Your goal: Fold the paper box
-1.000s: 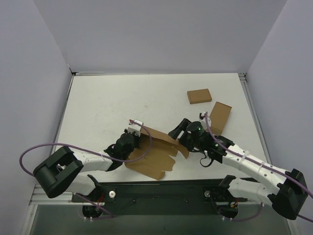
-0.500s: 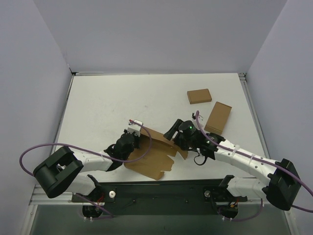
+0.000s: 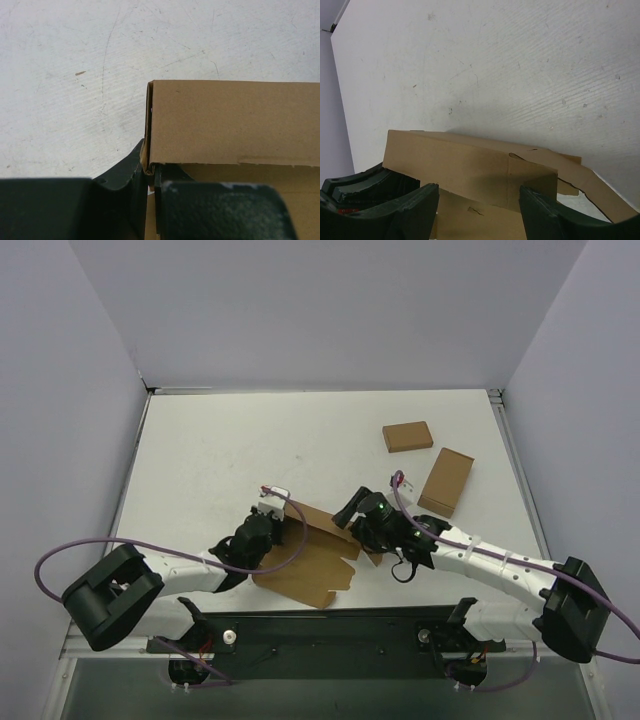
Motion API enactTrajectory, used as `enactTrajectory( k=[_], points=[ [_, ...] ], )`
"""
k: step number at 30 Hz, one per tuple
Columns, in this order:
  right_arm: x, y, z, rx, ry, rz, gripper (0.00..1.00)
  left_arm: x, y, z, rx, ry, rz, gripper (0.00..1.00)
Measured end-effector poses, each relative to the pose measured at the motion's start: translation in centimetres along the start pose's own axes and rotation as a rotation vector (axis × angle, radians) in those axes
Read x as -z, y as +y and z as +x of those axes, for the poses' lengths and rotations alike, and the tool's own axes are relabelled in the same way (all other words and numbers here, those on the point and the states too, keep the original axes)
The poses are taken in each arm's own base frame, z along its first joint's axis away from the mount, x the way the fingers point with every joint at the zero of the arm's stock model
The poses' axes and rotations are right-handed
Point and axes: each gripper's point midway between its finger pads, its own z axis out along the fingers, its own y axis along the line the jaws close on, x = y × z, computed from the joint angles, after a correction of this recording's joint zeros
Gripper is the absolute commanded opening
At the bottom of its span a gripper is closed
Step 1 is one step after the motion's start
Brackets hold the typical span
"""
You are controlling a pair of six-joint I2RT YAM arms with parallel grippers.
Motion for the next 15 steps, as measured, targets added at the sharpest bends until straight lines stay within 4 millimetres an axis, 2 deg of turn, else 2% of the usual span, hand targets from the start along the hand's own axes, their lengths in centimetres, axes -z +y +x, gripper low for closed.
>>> enactTrajectory(
  k=[5,10,15],
  points=[
    [-0.6,0.0,0.0,0.005,-0.021,0.01,0.68,0.3,0.1,0.6,0.012,0.011,-0.002,0.01],
    [-1.6,0.0,0.8,0.02,-0.018,0.019,0.67,0.5,0.3,0.7,0.015,0.013,-0.012,0.01],
    [-1.8,0.5,1.4,0.032,-0.008,0.008,0.69,0.8,0.8,0.9,0.022,0.012,-0.029,0.01]
  ],
)
